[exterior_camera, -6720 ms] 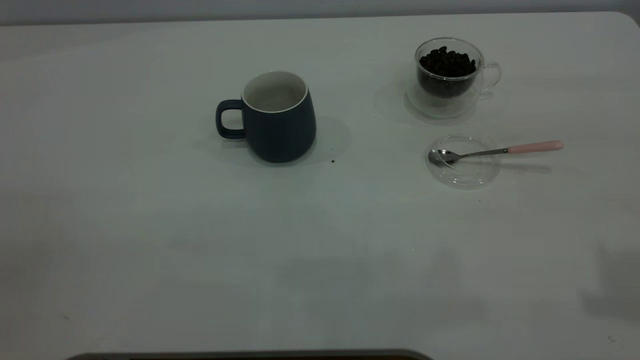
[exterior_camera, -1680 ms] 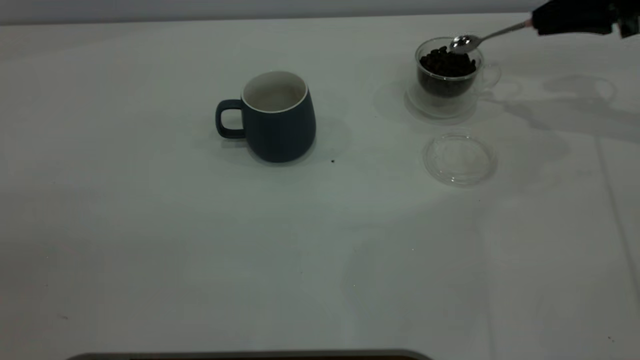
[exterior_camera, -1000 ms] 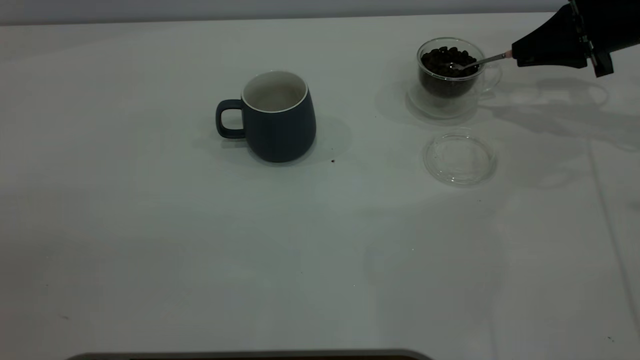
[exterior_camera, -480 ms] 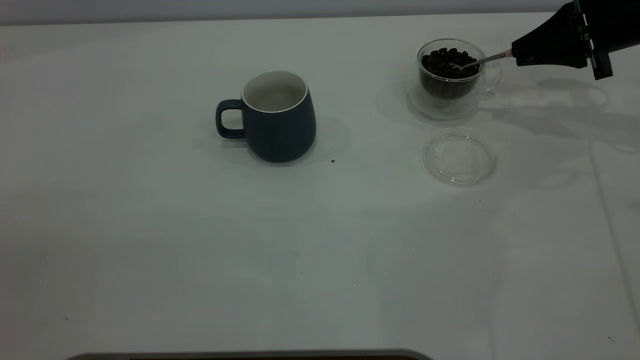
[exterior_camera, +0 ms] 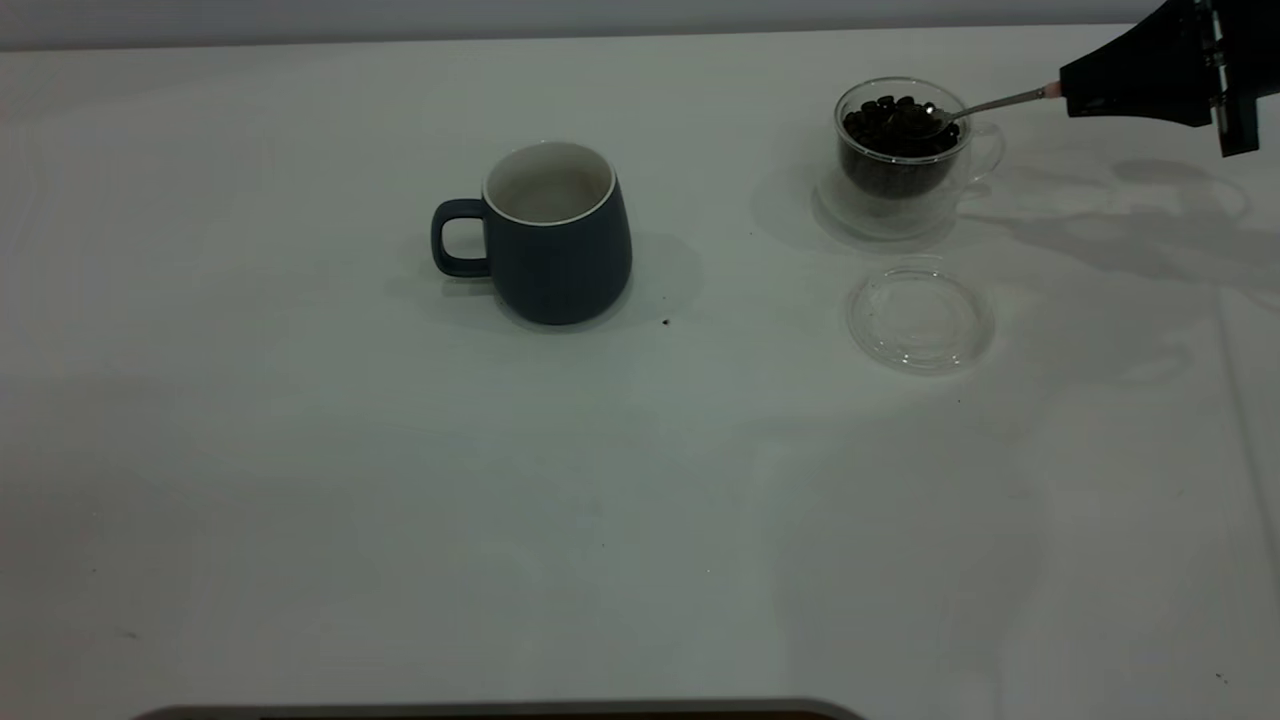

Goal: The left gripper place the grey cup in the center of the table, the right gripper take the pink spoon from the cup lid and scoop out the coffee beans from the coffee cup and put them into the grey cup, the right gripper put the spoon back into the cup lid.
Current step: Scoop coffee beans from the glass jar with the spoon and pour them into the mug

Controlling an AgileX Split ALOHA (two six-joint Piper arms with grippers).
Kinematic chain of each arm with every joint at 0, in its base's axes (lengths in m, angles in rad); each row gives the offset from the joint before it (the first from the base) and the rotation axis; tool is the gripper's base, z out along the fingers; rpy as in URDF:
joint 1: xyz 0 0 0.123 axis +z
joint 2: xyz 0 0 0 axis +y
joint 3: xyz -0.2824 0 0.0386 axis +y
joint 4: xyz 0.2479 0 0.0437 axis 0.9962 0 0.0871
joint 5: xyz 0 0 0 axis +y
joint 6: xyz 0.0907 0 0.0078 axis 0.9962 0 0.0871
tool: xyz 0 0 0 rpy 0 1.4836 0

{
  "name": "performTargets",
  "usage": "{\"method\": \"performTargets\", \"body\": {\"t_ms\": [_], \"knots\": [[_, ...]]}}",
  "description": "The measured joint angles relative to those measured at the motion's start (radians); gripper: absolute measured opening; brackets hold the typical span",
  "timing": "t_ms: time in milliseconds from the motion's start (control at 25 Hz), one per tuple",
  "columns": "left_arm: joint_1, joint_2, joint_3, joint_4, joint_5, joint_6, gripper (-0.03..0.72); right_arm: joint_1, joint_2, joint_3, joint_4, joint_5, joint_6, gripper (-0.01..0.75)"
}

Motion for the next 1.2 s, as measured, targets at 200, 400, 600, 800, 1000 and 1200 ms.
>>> {"method": "performTargets", "body": {"t_ms": [200, 400, 600, 800, 1000, 1200], "knots": [[0.000, 0.000, 0.000, 0.000, 0.000, 0.000, 0.451, -0.015, 0.000, 0.000, 0.020, 0.008, 0.015, 0.095], [0.000, 0.000, 0.000, 0.000, 0.000, 0.000, 0.451, -0.033, 0.001, 0.000, 0.028, 0.010, 0.030, 0.095], [0.000, 0.000, 0.000, 0.000, 0.000, 0.000, 0.451, -0.033, 0.001, 0.000, 0.032, 0.010, 0.080, 0.095], [0.000, 0.000, 0.000, 0.000, 0.000, -0.001, 0.451, -0.028, 0.001, 0.000, 0.033, 0.010, 0.130, 0.095], [0.000, 0.000, 0.000, 0.000, 0.000, -0.001, 0.451, -0.009, -0.004, 0.000, 0.036, 0.010, 0.146, 0.095], [0.000, 0.000, 0.000, 0.000, 0.000, -0.001, 0.451, 0.021, -0.026, 0.000, 0.037, 0.010, 0.155, 0.095]]}}
